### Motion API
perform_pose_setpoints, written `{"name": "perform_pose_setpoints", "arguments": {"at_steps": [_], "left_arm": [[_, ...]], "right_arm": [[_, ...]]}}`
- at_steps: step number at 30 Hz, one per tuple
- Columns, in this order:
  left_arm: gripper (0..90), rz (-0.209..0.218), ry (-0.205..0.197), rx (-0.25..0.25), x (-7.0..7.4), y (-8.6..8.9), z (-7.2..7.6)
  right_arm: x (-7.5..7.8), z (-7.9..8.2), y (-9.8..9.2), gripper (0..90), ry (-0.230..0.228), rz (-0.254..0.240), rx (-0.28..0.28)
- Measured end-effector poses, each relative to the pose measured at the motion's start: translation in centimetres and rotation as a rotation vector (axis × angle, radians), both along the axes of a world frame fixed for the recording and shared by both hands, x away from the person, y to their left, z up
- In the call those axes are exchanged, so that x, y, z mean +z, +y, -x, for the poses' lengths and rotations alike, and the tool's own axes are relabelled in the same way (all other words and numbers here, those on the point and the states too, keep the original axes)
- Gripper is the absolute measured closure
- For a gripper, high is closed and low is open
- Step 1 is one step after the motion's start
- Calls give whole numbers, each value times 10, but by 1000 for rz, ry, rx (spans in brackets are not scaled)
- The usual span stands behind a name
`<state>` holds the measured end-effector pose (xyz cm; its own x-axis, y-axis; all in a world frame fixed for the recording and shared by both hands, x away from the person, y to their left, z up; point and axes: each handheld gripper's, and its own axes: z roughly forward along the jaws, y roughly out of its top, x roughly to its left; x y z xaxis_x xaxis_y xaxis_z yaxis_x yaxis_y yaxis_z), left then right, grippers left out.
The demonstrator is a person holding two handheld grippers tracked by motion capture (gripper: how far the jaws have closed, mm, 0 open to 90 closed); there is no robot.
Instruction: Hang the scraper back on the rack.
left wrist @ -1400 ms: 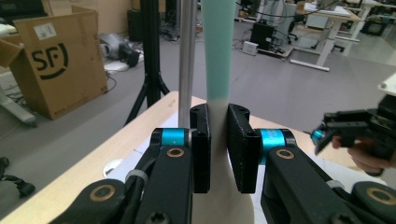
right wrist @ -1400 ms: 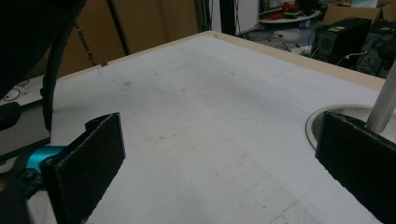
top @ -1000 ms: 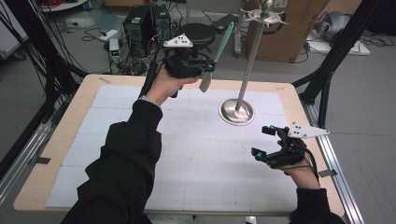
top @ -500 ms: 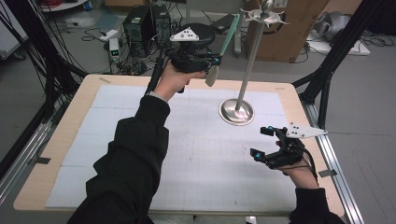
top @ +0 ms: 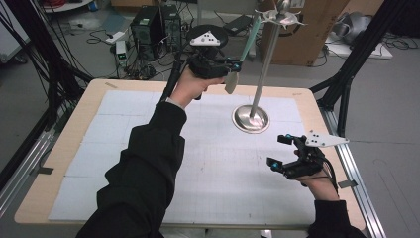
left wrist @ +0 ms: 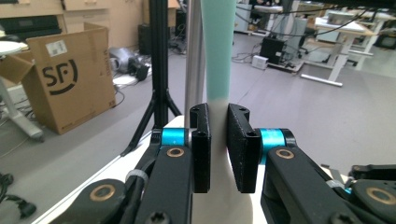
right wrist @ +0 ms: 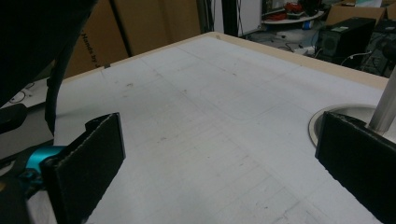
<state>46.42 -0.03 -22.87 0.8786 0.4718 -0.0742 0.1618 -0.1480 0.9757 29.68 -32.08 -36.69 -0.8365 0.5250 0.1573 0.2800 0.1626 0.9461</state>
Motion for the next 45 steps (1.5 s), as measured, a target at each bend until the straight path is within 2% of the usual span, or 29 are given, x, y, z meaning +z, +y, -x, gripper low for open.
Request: {"name": "perform_pose_setpoints", "arguments": {"at_steps": [4, 8, 17, 23, 25, 28, 33, 36, 40, 41, 45], "left_arm": [[801, 8, 4, 0, -1, 0, -1], [801, -1, 5, 5, -2, -2, -2], [800, 4, 16, 22, -5, -12, -3], [785, -4, 4, 37, -7, -15, -4], [703, -6, -6, 38, -8, -15, -3], [629, -11, -17, 24, -9, -12, 0], [567, 0, -34, -34, -16, 1, 12], [445, -2, -50, -52, -26, 12, 21], [242, -49, -85, -21, -42, 25, 36], [206, -49, -91, -32, -49, 30, 40], [93, -35, -82, -26, -68, 47, 50]], "right_arm": [[0, 0, -1, 4, 3, -1, -2], [-1, 0, -2, 5, 2, 1, -2], [-1, 0, -2, 5, -1, -1, -1], [-1, 0, -6, 5, -4, -9, -6], [-2, 0, -6, 5, 2, -7, -4], [-2, 0, -4, 5, 1, -2, 1], [-2, 2, -7, 5, -6, -3, -14], [-4, 3, -10, 5, 1, 1, -28], [-5, 2, -11, 5, 9, 7, -35], [-6, 2, -12, 5, 7, 6, -36], [-5, 2, -16, 5, 10, 2, -47]]}}
